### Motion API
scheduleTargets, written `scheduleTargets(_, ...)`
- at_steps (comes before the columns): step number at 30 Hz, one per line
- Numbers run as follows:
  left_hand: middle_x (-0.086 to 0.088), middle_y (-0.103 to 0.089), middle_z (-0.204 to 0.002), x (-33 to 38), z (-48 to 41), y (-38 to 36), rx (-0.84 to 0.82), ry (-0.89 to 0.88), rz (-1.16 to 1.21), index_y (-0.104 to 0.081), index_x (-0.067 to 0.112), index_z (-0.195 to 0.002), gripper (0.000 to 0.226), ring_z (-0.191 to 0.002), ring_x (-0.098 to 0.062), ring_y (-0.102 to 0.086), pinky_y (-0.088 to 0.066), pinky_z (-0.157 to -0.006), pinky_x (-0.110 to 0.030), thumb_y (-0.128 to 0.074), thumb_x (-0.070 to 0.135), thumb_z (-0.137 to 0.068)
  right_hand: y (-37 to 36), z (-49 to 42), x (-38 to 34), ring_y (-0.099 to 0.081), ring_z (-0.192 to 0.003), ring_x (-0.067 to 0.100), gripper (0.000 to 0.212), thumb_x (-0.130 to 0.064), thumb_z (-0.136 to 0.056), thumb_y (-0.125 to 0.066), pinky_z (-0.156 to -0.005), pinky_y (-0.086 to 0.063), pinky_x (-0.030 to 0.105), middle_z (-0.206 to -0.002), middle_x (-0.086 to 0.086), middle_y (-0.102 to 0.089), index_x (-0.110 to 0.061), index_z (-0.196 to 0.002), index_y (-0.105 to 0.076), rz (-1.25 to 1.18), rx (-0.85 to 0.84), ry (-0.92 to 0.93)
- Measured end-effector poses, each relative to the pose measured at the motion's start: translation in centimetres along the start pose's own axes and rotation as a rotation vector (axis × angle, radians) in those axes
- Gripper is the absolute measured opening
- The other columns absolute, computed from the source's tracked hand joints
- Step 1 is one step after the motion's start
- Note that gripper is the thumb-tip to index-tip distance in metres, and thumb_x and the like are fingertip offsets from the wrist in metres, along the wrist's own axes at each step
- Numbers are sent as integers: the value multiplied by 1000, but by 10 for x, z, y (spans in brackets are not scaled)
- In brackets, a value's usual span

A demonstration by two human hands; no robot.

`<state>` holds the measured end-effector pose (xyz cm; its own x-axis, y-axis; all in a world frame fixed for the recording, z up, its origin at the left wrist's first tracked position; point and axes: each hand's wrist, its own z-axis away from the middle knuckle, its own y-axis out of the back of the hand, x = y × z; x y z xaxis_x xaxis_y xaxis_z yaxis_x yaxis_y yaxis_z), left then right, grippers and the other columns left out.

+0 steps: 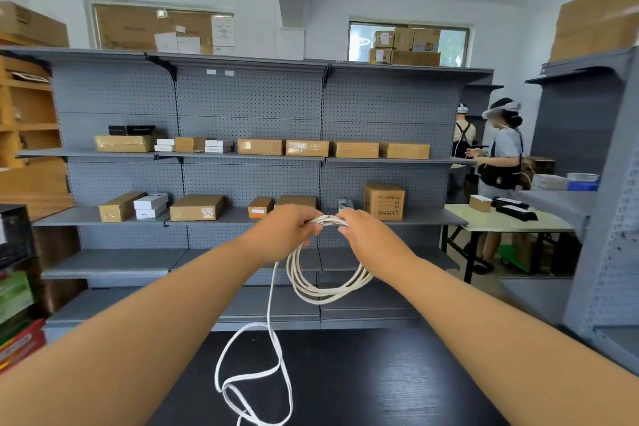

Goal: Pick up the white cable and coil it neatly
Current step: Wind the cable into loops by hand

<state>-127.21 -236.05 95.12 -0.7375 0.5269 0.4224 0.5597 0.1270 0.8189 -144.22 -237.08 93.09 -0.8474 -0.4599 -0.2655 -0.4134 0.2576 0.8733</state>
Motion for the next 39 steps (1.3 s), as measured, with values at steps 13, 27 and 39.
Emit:
scheduleTargets(13, 4, -66, -73, -15, 20, -35, 60, 159, 663, -58, 16, -95, 17, -86, -22, -60, -43, -92, -36, -46, 28, -97, 10, 9, -6, -54, -87, 31, 23, -21, -101, -33, -67, -33, 36, -100, 16, -57, -4, -106, -48, -27, 72, -102)
scheduleTargets(27, -3, -61, -80, -8, 13, -15, 204, 19, 65, -59, 7, -99, 13, -63, -4, -59, -44, -61, -21, -52, 16, -94, 13, 19, 3, -59, -83, 21, 27, -27, -100, -35, -79, -48, 41, -105, 7, -60, -15, -122, -44, -228, 36, -110)
scheduleTargets(39, -13, -64, -89, -2, 7, -11, 66, -104, -360, -59, 6, -95, 19, -79, -27, -56, -41, -69, -34, -46, 20, -96, 16, 12, -3, -36, -133, 20, 58, -36, -95, -47, -108, -30, 32, -146, 7, -37, -18, -145, -24, -104, -139, 122)
